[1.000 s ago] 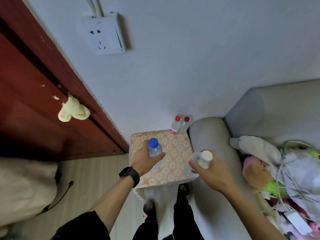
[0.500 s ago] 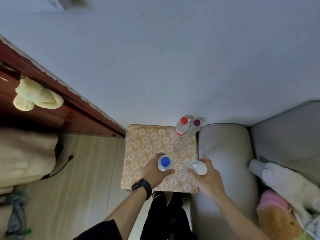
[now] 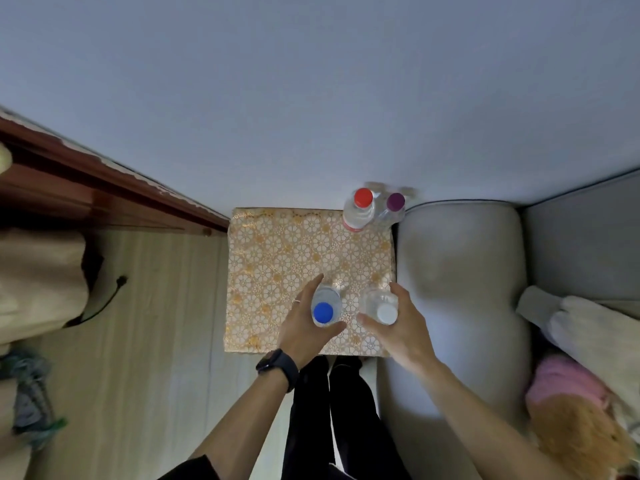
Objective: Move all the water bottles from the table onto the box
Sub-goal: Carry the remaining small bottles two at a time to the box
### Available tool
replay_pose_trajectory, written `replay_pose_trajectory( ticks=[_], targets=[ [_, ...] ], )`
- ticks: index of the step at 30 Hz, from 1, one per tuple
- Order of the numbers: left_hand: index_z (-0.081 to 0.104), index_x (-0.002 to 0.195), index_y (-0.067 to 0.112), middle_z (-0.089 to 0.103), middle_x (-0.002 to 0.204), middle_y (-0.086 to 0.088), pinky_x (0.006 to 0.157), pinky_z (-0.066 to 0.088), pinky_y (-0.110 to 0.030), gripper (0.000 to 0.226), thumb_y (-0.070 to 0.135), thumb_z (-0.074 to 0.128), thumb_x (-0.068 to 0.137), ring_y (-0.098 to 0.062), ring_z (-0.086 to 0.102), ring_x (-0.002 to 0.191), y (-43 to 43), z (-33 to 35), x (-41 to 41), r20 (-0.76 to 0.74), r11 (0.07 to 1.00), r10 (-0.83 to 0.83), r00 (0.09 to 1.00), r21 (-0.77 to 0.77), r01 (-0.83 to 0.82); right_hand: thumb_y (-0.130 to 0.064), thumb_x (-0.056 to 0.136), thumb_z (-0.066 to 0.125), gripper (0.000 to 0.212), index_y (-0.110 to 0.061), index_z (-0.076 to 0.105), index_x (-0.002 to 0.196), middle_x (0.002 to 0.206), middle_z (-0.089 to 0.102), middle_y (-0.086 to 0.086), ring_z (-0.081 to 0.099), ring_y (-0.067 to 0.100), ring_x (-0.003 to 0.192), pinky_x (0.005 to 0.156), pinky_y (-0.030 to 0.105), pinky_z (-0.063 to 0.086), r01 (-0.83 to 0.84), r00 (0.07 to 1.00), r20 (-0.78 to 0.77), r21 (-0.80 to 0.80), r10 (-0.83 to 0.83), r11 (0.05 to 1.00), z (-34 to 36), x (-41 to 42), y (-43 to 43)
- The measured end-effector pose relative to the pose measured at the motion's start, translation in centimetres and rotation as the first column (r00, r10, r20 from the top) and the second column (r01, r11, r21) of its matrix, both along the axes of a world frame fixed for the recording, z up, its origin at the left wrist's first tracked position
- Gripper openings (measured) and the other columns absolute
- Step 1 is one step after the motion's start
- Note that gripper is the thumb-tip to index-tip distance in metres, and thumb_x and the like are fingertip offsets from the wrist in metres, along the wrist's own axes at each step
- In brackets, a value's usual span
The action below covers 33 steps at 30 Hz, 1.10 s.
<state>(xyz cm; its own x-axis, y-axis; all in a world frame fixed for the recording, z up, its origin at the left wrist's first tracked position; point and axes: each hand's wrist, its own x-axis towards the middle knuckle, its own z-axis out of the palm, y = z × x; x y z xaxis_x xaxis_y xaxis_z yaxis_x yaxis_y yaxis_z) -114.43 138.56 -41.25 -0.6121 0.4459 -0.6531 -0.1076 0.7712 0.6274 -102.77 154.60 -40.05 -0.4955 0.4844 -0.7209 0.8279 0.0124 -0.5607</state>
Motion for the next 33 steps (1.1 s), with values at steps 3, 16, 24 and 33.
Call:
replay_pose_trajectory(
  ticks=[3, 16, 24, 33],
  targets=[
    [0.023, 0.145, 0.058, 0.041, 0.144, 0.017, 0.094, 0.052, -0.037, 0.1, 0.054, 0.085, 0.067, -0.011, 0.055, 0.118, -0.4, 0.7, 0.4, 0.009, 0.998, 0.053, 0.999, 0.045, -0.053, -0.065, 0.067, 0.081, 0.113, -0.033, 0.018, 0.155, 0.153, 0.042, -0.007, 0.045, 0.02, 0.137, 0.11, 0.041, 0.04, -0.037, 0.998, 0.043, 0.007, 0.037, 0.999, 0.1, 0.1, -0.2],
    [0.055, 0.13, 0.038, 0.066, 0.099, 0.02, 0.057, 0.041, -0.006, 0.059, 0.046, 0.082, 0.077, 0.012, 0.06, 0.075, 5.1, 0.8, -1.6, -0.058, 0.989, 0.15, 0.987, 0.007, -0.15, -0.048, 0.08, 0.078, 0.049, -0.04, 0.06, 0.124, 0.097, 0.069, -0.019, 0.061, -0.013, 0.082, 0.065, 0.005, 0.043, 0.145, 0.989, -0.025, 0.106, -0.143, 0.984, -0.3, -0.8, 1.3],
    [0.058, 0.128, 0.032, 0.063, 0.097, 0.025, 0.065, 0.039, -0.004, 0.059, 0.041, 0.085, 0.076, 0.014, 0.057, 0.085, 10.8, 0.1, -5.7, -0.053, 0.984, 0.113, 0.992, 0.143, -0.104, -0.041, 0.079, 0.081, 0.041, -0.038, 0.064, 0.116, 0.089, 0.067, -0.023, 0.057, -0.021, 0.076, 0.061, -0.002, 0.039, 0.289, 0.952, -0.153, 0.146, -0.267, 0.946, -0.4, -5.6, 5.4],
    [0.042, 0.142, 0.028, 0.06, 0.112, 0.018, 0.061, 0.047, -0.007, 0.08, 0.008, 0.081, 0.076, -0.008, 0.069, 0.09, 11.3, -1.3, -5.4, 0.077, 0.975, 0.141, 0.987, 0.163, -0.152, -0.047, 0.077, 0.079, 0.05, -0.037, 0.061, 0.123, 0.104, 0.068, -0.02, 0.057, -0.015, 0.089, 0.065, 0.004, 0.039, 0.146, 0.979, -0.153, 0.059, -0.135, 0.988, -1.1, -7.5, 8.5]
  ],
)
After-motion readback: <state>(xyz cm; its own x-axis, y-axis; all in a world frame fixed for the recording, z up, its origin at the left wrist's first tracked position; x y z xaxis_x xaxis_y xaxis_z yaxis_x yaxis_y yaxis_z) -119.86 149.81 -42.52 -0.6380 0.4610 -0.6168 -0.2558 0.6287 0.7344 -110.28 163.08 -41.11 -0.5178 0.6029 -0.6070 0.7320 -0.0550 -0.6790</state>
